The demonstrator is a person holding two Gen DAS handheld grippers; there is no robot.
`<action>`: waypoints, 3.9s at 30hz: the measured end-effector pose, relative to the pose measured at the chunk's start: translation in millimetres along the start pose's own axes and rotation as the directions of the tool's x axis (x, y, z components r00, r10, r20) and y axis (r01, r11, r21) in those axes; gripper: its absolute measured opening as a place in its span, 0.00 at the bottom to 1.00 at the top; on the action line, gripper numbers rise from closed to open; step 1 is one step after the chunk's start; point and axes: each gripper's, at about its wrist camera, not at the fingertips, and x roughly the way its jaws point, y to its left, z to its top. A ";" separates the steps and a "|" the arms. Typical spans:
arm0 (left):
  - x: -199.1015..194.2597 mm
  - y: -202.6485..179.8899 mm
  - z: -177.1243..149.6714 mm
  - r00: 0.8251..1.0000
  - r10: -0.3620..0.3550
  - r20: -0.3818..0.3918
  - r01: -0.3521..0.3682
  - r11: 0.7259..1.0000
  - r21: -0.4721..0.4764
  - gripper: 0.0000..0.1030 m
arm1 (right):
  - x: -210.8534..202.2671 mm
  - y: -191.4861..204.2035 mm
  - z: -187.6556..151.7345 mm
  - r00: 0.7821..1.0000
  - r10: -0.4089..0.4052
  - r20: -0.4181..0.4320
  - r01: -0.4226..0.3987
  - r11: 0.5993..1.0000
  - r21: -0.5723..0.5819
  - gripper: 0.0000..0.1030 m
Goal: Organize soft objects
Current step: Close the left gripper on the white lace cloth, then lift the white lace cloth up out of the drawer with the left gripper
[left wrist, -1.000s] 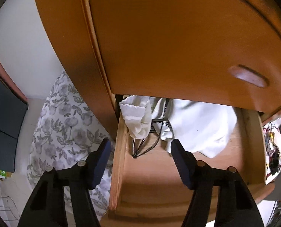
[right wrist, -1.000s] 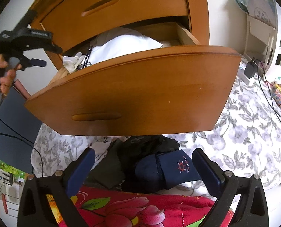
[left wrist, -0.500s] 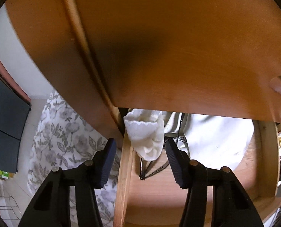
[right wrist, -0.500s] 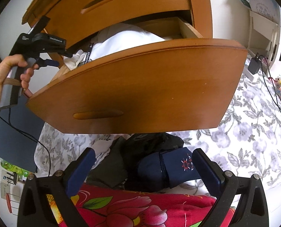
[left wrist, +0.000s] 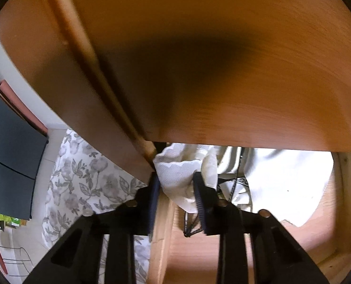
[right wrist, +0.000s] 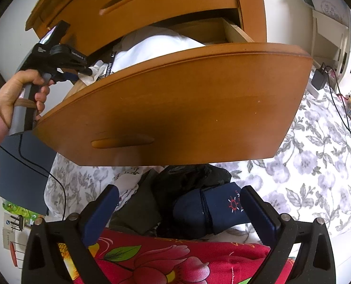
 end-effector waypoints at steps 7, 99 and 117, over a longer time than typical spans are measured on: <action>-4.0 10.6 -2.5 0.999 -0.021 0.030 0.022 0.999 -0.048 0.12 | 0.6 0.2 -0.4 1.000 0.000 0.000 0.000 1.000 0.001 1.00; -217.8 75.2 -80.7 0.635 -0.602 0.485 0.666 0.744 0.052 0.01 | -5.9 -4.2 -3.1 0.998 -0.057 0.011 0.057 0.998 0.034 1.00; -327.9 80.7 -108.4 0.488 -0.630 0.604 0.645 0.727 0.236 0.01 | -9.2 -3.9 -4.2 0.998 -0.061 0.018 0.060 0.998 0.031 1.00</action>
